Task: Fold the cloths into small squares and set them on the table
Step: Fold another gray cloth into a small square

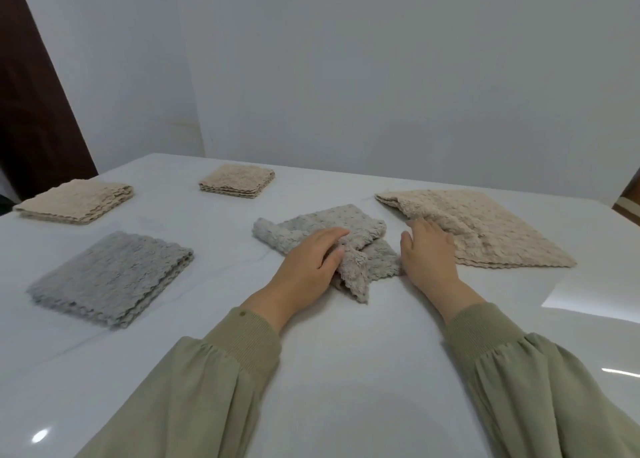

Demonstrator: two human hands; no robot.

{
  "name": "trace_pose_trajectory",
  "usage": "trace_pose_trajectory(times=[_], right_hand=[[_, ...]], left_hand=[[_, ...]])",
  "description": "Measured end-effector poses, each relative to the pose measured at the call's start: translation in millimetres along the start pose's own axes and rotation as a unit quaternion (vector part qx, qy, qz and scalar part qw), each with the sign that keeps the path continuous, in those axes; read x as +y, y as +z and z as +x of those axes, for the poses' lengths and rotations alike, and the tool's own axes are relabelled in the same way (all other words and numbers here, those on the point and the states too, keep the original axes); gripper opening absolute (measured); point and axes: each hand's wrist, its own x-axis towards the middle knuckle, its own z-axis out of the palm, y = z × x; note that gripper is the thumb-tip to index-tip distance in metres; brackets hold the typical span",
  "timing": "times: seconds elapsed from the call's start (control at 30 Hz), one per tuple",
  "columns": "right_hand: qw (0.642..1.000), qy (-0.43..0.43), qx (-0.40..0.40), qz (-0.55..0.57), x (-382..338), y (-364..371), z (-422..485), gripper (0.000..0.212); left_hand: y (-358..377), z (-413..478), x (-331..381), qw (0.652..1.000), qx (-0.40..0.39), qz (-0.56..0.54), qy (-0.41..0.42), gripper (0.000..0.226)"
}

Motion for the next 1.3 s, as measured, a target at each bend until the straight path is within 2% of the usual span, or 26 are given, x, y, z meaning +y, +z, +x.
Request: trace_pose_trajectory(times=[0.1,0.2,0.3,0.43,0.67,0.8,0.9,0.97,1.07,1.17,1.23,1.3], right_hand=[[0.994,-0.071,0.038,0.074,-20,-6,-14,0.037],[0.978,-0.151,-0.052,0.131,-39,-5,-29,0.034],[0.960,-0.217,-0.124,0.127,-46,-2,-38,0.031],[0.958,-0.199,-0.139,0.151,-47,-11,-43,0.034],[0.952,-0.161,-0.190,0.176,-50,-16,-44,0.043],[0.955,-0.182,-0.118,0.201,-56,-18,-51,0.030],[0.966,-0.193,-0.051,0.163,-58,-16,-54,0.038],[0.968,-0.211,-0.041,0.130,-55,-13,-52,0.033],[0.967,-0.221,-0.074,0.104,-53,-9,-51,0.024],[0.966,-0.227,-0.088,0.089,-52,-9,-53,0.035],[0.966,-0.225,-0.097,0.084,-50,-8,-52,0.035],[0.965,-0.228,-0.101,0.079,-49,-8,-50,0.025]], left_hand=[[-6,0,-8,0.998,0.019,0.056,-0.017,0.039],[-11,-3,-16,0.997,-0.004,0.067,-0.040,0.036],[-19,-8,-17,0.998,-0.022,0.049,-0.044,0.023],[-29,-13,-20,0.995,-0.045,0.062,-0.056,0.006],[-36,-17,-28,0.994,-0.069,0.066,-0.048,0.022],[-44,-16,-38,0.992,-0.005,0.078,-0.095,0.023],[-54,-19,-42,0.983,0.076,0.094,-0.142,0.036],[-58,-20,-38,0.975,0.125,0.089,-0.163,0.038],[-56,-23,-26,0.982,0.147,0.074,-0.097,0.030],[-44,-28,-13,0.994,0.077,0.077,0.007,0.025],[-34,-28,-12,0.990,-0.028,0.132,0.031,0.046],[-27,-27,-17,0.971,-0.117,0.206,0.026,0.065]])
